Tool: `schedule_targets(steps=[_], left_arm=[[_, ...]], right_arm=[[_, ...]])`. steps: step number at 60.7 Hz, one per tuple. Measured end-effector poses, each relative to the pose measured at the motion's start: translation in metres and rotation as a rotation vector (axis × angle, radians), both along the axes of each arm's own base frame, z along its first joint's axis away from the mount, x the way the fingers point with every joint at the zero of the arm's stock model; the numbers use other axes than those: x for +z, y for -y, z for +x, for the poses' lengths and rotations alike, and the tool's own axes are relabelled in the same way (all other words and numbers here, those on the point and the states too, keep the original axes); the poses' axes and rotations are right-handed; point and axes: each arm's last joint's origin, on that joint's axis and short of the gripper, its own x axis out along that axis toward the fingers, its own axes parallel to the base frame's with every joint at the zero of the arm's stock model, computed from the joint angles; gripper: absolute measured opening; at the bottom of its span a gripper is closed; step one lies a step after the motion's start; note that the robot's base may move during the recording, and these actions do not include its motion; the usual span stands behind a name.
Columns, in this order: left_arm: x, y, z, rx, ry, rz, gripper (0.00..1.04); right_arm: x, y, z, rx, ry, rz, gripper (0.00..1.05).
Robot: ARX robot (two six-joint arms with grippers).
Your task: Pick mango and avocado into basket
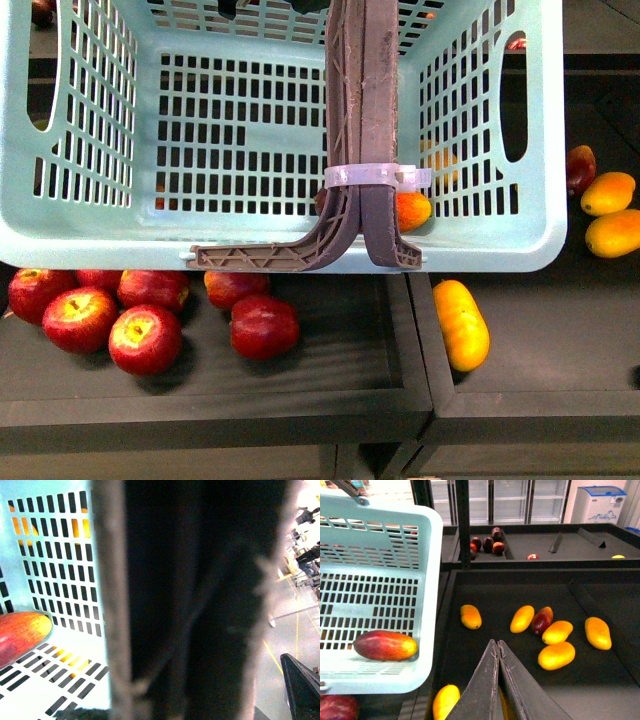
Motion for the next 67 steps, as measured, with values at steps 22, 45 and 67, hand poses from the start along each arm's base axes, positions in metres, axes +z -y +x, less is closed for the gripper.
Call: schedule_targets(steps=[22,45,67], left_arm=[[0.000,0.000,0.000,0.000,0.000,0.000,0.11],[0.000,0.000,0.000,0.001,-0.002,0.000,0.11],[0.000,0.000,0.000,0.000,0.000,0.000,0.11]], right_arm=[[0.000,0.000,-0.007,0.000,-0.001,0.000,0.02],[-0.003,0.000,-0.019,0.000,-0.006,0.000,0.10],[-0.003,0.000,-0.019,0.000,-0.006,0.000,0.81]])
